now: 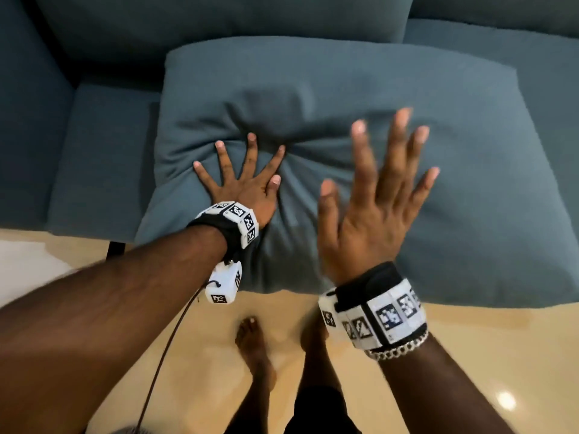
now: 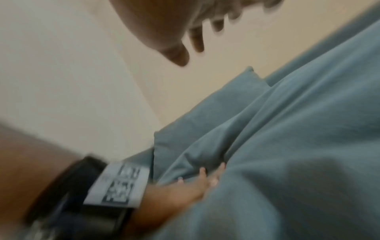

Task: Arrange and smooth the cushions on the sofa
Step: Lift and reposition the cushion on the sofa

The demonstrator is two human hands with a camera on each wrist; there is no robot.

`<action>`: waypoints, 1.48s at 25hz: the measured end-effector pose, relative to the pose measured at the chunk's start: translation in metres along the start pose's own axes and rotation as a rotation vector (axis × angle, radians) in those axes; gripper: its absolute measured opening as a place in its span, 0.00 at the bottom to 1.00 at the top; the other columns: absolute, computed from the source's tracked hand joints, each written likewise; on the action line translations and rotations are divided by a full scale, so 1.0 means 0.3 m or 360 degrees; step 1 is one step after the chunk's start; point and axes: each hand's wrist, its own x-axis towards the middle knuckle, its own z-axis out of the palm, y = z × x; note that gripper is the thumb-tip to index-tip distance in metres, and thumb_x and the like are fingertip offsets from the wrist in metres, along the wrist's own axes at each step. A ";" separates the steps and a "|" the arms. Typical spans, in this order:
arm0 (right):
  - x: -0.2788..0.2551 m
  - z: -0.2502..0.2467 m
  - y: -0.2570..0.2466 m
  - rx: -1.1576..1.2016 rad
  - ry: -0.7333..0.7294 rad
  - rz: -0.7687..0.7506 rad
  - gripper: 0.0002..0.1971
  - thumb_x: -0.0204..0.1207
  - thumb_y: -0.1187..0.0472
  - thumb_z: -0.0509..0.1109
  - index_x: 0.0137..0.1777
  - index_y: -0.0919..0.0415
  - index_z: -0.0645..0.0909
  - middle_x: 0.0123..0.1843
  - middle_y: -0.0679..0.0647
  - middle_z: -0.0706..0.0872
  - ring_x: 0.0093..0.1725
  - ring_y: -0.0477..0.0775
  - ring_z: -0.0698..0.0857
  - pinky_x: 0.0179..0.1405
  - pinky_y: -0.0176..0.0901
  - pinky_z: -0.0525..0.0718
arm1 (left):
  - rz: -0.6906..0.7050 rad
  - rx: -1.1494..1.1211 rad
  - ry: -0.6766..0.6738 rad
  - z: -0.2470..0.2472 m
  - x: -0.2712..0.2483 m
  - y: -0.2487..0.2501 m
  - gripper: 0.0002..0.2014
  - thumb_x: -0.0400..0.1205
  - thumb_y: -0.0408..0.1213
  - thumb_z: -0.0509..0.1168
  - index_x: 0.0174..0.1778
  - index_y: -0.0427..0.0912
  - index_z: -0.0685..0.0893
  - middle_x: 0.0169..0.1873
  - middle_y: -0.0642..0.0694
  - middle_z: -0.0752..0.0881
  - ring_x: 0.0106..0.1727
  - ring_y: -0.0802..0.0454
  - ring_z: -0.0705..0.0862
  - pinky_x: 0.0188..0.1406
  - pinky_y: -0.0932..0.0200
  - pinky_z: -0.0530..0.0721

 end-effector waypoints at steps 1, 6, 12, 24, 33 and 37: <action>-0.046 0.049 0.017 -0.0280 -0.0266 -0.0149 0.30 0.88 0.41 0.55 0.90 0.46 0.61 0.92 0.53 0.46 0.92 0.62 0.47 0.88 0.72 0.42 | -0.0021 0.0005 -0.0049 -0.012 0.036 0.012 0.27 0.90 0.61 0.38 0.83 0.80 0.34 0.89 0.59 0.32 0.88 0.28 0.29 0.73 0.09 0.33; -0.031 0.040 0.018 -0.0054 -0.0444 0.0022 0.28 0.85 0.46 0.63 0.85 0.48 0.70 0.93 0.56 0.51 0.92 0.63 0.44 0.87 0.76 0.40 | -0.0066 0.0029 -0.0175 -0.017 0.040 0.020 0.27 0.89 0.61 0.37 0.81 0.80 0.31 0.89 0.59 0.29 0.87 0.29 0.28 0.73 0.10 0.31; -0.035 0.070 0.157 -0.0471 -0.0692 -0.0120 0.31 0.87 0.39 0.53 0.89 0.43 0.60 0.93 0.53 0.47 0.92 0.63 0.46 0.84 0.82 0.49 | -0.0149 -0.0071 -0.0176 -0.039 -0.024 0.035 0.27 0.86 0.68 0.35 0.81 0.83 0.33 0.89 0.61 0.31 0.88 0.31 0.28 0.75 0.12 0.32; -0.008 0.045 0.437 -0.0440 -0.0924 0.0041 0.33 0.86 0.36 0.46 0.91 0.39 0.51 0.93 0.46 0.46 0.92 0.57 0.46 0.88 0.73 0.44 | -0.0330 -0.0098 0.0046 -0.061 -0.174 0.224 0.40 0.83 0.72 0.36 0.91 0.60 0.47 0.91 0.41 0.37 0.88 0.24 0.33 0.77 0.11 0.41; -0.138 -0.067 0.539 -0.0536 -0.0302 0.0067 0.33 0.86 0.41 0.62 0.89 0.51 0.64 0.93 0.56 0.53 0.91 0.64 0.52 0.87 0.74 0.49 | 0.0131 0.0015 0.0022 0.013 0.013 0.619 0.30 0.89 0.60 0.41 0.85 0.76 0.36 0.90 0.59 0.33 0.89 0.42 0.28 0.73 0.11 0.31; -0.115 -0.074 0.552 -0.0310 -0.0316 0.0174 0.32 0.86 0.42 0.61 0.88 0.49 0.65 0.93 0.53 0.51 0.92 0.60 0.47 0.89 0.70 0.45 | 0.0073 0.0091 -0.0074 0.021 0.050 0.654 0.28 0.89 0.62 0.37 0.85 0.76 0.36 0.90 0.60 0.33 0.89 0.43 0.27 0.73 0.13 0.27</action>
